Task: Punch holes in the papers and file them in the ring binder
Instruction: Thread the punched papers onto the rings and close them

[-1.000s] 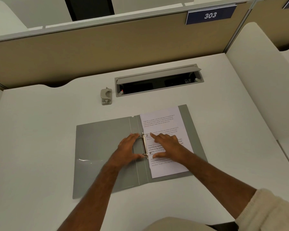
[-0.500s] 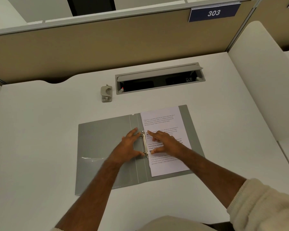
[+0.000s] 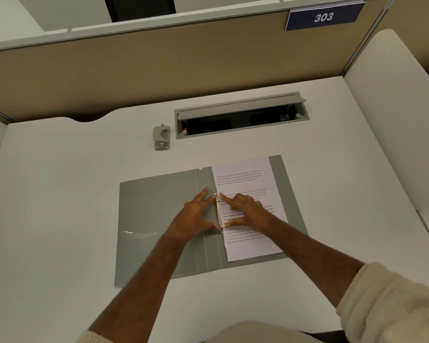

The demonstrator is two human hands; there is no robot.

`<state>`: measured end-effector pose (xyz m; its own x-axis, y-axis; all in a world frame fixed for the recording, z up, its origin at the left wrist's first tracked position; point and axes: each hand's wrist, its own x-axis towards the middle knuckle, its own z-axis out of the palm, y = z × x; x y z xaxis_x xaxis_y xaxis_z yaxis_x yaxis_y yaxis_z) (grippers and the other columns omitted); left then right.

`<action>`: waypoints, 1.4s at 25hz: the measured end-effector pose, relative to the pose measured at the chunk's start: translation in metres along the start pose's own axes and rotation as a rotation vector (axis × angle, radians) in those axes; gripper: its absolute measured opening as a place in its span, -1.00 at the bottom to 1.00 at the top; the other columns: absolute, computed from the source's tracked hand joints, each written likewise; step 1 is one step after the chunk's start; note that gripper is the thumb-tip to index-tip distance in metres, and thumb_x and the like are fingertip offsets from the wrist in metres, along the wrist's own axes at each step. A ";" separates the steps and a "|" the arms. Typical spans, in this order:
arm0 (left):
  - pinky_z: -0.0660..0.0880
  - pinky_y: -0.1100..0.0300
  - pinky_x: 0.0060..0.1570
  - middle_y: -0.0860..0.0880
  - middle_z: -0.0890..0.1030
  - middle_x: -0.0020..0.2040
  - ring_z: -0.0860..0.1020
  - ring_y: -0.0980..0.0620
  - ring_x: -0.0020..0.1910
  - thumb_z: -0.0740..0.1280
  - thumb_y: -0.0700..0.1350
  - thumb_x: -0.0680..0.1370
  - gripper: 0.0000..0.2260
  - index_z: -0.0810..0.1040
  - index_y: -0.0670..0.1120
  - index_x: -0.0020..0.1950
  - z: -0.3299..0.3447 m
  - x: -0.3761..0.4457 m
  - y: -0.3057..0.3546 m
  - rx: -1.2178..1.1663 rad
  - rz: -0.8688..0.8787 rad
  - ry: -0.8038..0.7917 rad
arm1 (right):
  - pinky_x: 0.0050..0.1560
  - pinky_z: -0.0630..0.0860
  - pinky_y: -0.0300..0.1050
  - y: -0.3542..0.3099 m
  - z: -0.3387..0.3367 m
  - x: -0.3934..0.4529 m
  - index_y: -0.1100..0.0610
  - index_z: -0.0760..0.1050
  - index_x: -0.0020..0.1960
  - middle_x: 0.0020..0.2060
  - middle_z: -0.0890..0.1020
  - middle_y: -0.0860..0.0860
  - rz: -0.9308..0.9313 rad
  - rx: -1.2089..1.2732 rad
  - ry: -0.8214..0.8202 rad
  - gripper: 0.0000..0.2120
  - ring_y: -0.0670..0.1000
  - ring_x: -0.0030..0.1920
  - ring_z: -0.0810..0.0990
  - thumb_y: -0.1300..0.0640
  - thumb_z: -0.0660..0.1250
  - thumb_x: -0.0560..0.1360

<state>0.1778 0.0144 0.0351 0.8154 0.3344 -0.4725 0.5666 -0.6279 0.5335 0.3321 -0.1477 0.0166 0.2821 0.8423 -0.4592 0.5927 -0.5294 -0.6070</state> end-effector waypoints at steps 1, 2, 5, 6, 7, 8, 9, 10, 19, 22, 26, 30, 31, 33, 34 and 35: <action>0.14 -0.20 0.59 0.10 -0.03 0.69 0.02 -0.02 0.67 0.59 0.13 0.40 -0.04 0.11 0.09 0.66 0.001 0.000 -0.001 0.006 0.006 0.000 | 0.39 0.30 0.17 0.000 0.001 0.000 -0.22 0.02 0.59 0.39 0.39 -0.06 0.000 -0.006 -0.007 -0.11 0.01 0.33 0.38 -0.24 0.45 0.43; 0.12 -0.21 0.59 0.10 -0.02 0.69 0.02 -0.02 0.67 0.59 0.12 0.41 -0.04 0.11 0.09 0.67 0.001 0.000 -0.002 0.009 0.011 0.002 | 0.39 0.29 0.17 0.000 0.000 0.000 -0.23 0.02 0.59 0.39 0.39 -0.06 0.001 -0.008 -0.008 -0.11 0.01 0.33 0.38 -0.25 0.45 0.43; -0.03 -0.18 0.62 0.08 -0.04 0.69 -0.02 -0.02 0.67 0.56 0.13 0.45 -0.06 0.07 0.06 0.67 0.002 -0.001 -0.004 0.026 0.021 -0.003 | 0.39 0.28 0.17 0.000 0.001 -0.002 -0.22 0.01 0.60 0.40 0.38 -0.06 -0.007 -0.016 0.006 -0.12 0.00 0.33 0.38 -0.25 0.43 0.44; -0.07 -0.15 0.61 0.07 -0.04 0.69 -0.04 -0.02 0.67 0.54 0.13 0.46 -0.06 0.06 0.05 0.68 0.002 -0.001 -0.004 0.034 0.028 -0.003 | 0.39 0.28 0.16 -0.001 0.001 -0.004 -0.21 0.01 0.60 0.40 0.38 -0.06 -0.007 -0.021 0.011 -0.12 0.00 0.33 0.39 -0.25 0.43 0.44; -0.09 -0.14 0.60 0.07 -0.04 0.70 -0.05 -0.02 0.67 0.53 0.13 0.47 -0.07 0.05 0.04 0.68 0.002 -0.002 -0.004 0.039 0.033 -0.002 | 0.39 0.29 0.16 -0.001 0.002 -0.006 -0.19 0.01 0.60 0.40 0.38 -0.05 -0.009 -0.028 0.019 -0.12 0.00 0.33 0.39 -0.25 0.42 0.45; -0.11 -0.13 0.60 0.06 -0.05 0.70 -0.06 -0.02 0.67 0.53 0.13 0.48 -0.07 0.04 0.03 0.69 0.002 -0.003 -0.003 0.042 0.040 -0.002 | 0.39 0.29 0.16 -0.002 0.003 -0.008 -0.17 0.01 0.60 0.40 0.38 -0.05 -0.008 -0.032 0.025 -0.12 0.01 0.33 0.39 -0.25 0.43 0.45; -0.12 -0.13 0.60 0.05 -0.05 0.70 -0.08 -0.02 0.67 0.52 0.13 0.48 -0.06 0.03 0.02 0.69 0.002 -0.004 -0.003 0.042 0.044 -0.007 | 0.39 0.29 0.15 -0.002 0.005 -0.011 -0.14 0.01 0.61 0.40 0.38 -0.04 -0.005 -0.030 0.034 -0.11 0.01 0.34 0.38 -0.25 0.43 0.44; -0.15 -0.13 0.60 0.04 -0.06 0.70 -0.09 -0.02 0.67 0.51 0.13 0.49 -0.06 0.01 0.01 0.69 0.001 -0.005 -0.003 0.041 0.047 -0.015 | 0.40 0.29 0.14 -0.003 0.007 -0.015 -0.12 0.01 0.61 0.39 0.38 -0.04 0.001 -0.022 0.048 -0.10 0.00 0.34 0.37 -0.25 0.43 0.44; -0.23 0.06 0.59 -0.02 -0.06 0.70 -0.12 -0.03 0.67 0.37 0.18 0.59 -0.15 -0.06 -0.06 0.69 0.019 -0.028 0.000 0.068 0.049 0.081 | 0.48 0.24 0.11 0.003 0.035 -0.060 0.01 0.08 0.58 0.52 0.25 0.01 0.101 -0.033 0.270 -0.17 0.05 0.48 0.28 -0.33 0.31 0.48; -0.22 0.08 0.60 0.00 -0.04 0.70 -0.12 -0.01 0.67 0.35 0.16 0.61 -0.18 -0.06 -0.06 0.69 0.032 -0.044 0.005 0.016 0.047 0.110 | 0.50 0.20 0.09 0.006 0.047 -0.078 0.03 0.06 0.58 0.55 0.21 0.02 0.179 -0.046 0.344 -0.17 0.06 0.51 0.26 -0.36 0.25 0.49; -0.15 -0.01 0.60 0.01 0.01 0.69 -0.10 -0.11 0.67 0.44 0.13 0.55 -0.11 -0.04 0.00 0.69 0.046 -0.054 0.010 -0.024 0.051 0.097 | 0.52 0.18 0.06 0.009 0.057 -0.100 0.08 0.02 0.59 0.56 0.19 0.04 0.305 -0.058 0.447 -0.15 0.07 0.52 0.25 -0.34 0.25 0.51; -0.10 -0.15 0.59 0.04 0.06 0.69 -0.08 -0.22 0.66 0.51 0.10 0.51 -0.10 0.02 0.07 0.68 0.050 -0.055 0.012 -0.002 0.051 0.083 | 0.54 0.15 0.06 0.013 0.067 -0.115 0.13 -0.04 0.61 0.59 0.13 0.10 0.403 -0.072 0.498 -0.09 0.11 0.56 0.18 -0.33 0.27 0.51; -0.09 -0.18 0.59 0.03 0.07 0.69 -0.07 -0.24 0.66 0.51 0.11 0.50 -0.10 0.02 0.07 0.68 0.049 -0.054 0.015 0.019 0.042 0.079 | 0.55 0.12 0.06 0.014 0.070 -0.118 0.13 -0.07 0.61 0.60 0.10 0.11 0.424 -0.061 0.494 -0.08 0.12 0.58 0.14 -0.32 0.28 0.51; -0.07 -0.23 0.58 0.02 0.05 0.69 -0.07 -0.27 0.65 0.50 0.15 0.50 -0.09 0.01 0.07 0.68 0.048 -0.054 0.020 0.067 0.023 0.061 | 0.56 0.07 0.04 0.016 0.074 -0.122 0.14 -0.12 0.62 0.61 0.03 0.12 0.462 -0.039 0.483 -0.06 0.14 0.60 0.07 -0.30 0.29 0.52; -0.06 -0.25 0.57 0.01 0.03 0.69 -0.07 -0.28 0.65 0.49 0.17 0.50 -0.09 0.00 0.09 0.68 0.049 -0.052 0.022 0.091 0.016 0.050 | 0.56 0.04 0.03 0.016 0.076 -0.124 0.16 -0.14 0.62 0.62 0.01 0.13 0.474 -0.028 0.479 -0.05 0.14 0.60 0.05 -0.29 0.29 0.52; -0.06 -0.27 0.57 0.01 0.00 0.70 -0.07 -0.30 0.65 0.47 0.19 0.50 -0.10 0.00 0.10 0.68 0.050 -0.052 0.022 0.119 0.012 0.039 | 0.57 0.00 0.03 0.016 0.078 -0.126 0.17 -0.17 0.62 0.62 -0.02 0.13 0.478 -0.022 0.474 -0.05 0.14 0.61 0.01 -0.26 0.29 0.54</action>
<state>0.1426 -0.0520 0.0365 0.8275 0.3515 -0.4379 0.5404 -0.7104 0.4509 0.2474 -0.2702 0.0137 0.8148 0.4717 -0.3371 0.3339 -0.8571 -0.3923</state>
